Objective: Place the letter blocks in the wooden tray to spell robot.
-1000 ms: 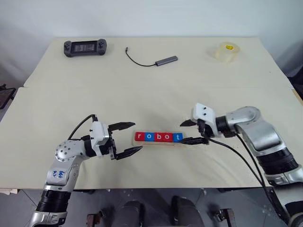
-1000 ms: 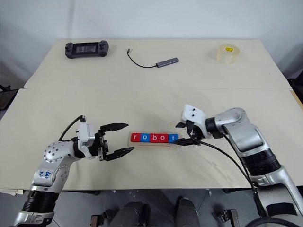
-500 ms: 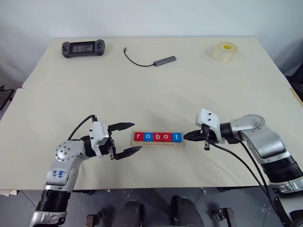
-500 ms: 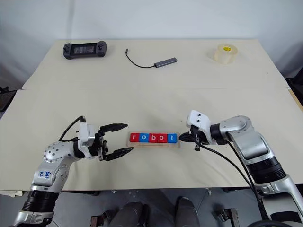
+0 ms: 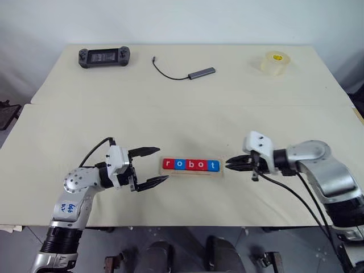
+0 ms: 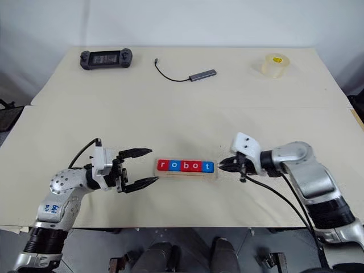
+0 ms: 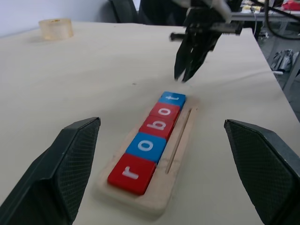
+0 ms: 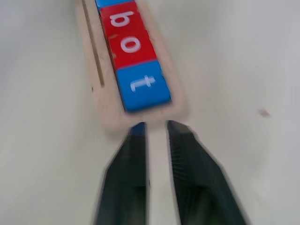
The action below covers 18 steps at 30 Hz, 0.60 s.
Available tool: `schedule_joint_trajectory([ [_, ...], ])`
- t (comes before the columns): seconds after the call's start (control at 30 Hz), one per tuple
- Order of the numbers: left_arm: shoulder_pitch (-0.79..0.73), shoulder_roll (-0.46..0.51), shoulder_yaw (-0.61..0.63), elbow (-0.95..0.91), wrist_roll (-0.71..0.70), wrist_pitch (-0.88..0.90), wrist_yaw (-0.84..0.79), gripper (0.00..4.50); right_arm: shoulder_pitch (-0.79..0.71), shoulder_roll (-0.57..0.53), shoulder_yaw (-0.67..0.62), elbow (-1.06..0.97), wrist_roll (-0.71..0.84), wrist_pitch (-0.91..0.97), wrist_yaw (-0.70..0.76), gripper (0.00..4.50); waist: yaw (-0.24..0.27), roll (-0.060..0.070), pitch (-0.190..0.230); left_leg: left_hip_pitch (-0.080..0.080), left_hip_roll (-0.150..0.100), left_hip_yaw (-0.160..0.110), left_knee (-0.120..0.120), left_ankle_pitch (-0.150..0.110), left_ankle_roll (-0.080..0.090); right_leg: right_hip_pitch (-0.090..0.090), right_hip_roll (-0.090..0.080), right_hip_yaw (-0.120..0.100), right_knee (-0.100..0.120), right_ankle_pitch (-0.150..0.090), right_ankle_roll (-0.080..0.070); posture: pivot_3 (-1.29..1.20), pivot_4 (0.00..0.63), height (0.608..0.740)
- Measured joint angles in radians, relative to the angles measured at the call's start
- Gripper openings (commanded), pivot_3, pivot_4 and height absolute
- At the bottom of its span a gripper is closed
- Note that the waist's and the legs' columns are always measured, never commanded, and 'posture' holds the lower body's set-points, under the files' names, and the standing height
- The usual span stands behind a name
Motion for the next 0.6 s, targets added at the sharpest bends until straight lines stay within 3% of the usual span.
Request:
schedule_joint_trajectory([
  [0.17, 0.039, 0.07, 0.048, 0.041, 0.0, -0.015, -0.038, 4.5, 0.199, 0.033, -0.221, 0.011, 0.087, -0.328, 0.055, 3.22, 0.002, 0.0, 0.0, 0.001, 0.0, 0.001, -0.001, 0.0, 0.0, 0.001, 0.001, 0.0, 0.0, 0.0, 0.0, 0.0, 0.15, 0.74],
  [0.3, 0.054, 0.13, 0.098, 0.095, 0.002, -0.01, -0.052, 4.5, 0.266, 0.034, -0.328, 0.026, 0.19, -0.353, 0.08, 4.46, 0.0, 0.0, 0.0, 0.003, 0.001, 0.001, 0.0, 0.0, 0.0, 0.002, 0.0, 0.001, 0.0, 0.0, 0.0, 0.0, 0.15, 0.74],
  [0.6, 0.024, 0.117, 0.119, 0.104, 0.032, -0.032, 0.015, 4.5, 0.261, 0.067, -0.339, 0.096, 0.22, -0.38, 0.067, 4.46, 0.001, 0.0, 0.0, 0.003, 0.001, 0.0, 0.0, 0.0, 0.0, 0.003, 0.0, 0.0, 0.0, 0.0, 0.0, 0.0, 0.15, 0.74],
])
